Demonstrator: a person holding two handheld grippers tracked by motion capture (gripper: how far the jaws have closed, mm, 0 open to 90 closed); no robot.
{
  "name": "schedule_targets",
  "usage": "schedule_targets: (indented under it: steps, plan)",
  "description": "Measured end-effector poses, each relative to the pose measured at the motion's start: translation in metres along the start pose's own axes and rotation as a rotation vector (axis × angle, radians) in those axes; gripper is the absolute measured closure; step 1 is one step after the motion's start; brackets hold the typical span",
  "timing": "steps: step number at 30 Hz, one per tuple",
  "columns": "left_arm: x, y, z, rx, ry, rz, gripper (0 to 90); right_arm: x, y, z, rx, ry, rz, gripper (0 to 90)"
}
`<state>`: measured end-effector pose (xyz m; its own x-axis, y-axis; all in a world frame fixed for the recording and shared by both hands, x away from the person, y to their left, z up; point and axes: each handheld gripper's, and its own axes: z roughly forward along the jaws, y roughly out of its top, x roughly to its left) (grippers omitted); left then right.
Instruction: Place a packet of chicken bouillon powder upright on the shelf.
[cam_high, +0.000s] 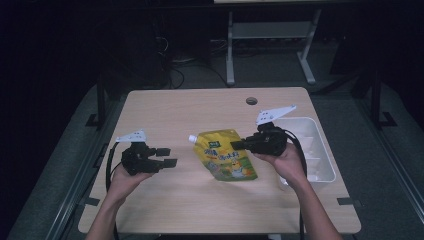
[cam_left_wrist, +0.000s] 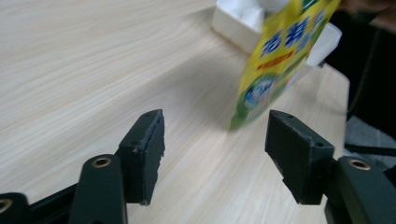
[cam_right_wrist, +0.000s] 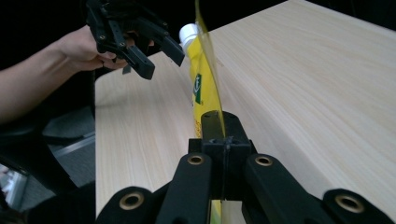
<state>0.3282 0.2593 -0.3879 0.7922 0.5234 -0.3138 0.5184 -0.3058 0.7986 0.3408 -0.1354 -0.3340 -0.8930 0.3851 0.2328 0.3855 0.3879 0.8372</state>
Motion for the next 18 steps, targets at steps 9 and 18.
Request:
schedule_targets:
  steps: [9, 18]
  plan:
    - [-0.001, -0.001, 0.001, 0.000, 0.024, 0.020, 33.8, -0.002, 0.009, -0.024, -0.016, -0.040, -0.029, 90.0]
    - [0.002, -0.008, 0.007, 0.024, 0.082, 0.039, 31.0, -0.006, 0.011, -0.066, -0.055, -0.083, -0.041, 90.0]
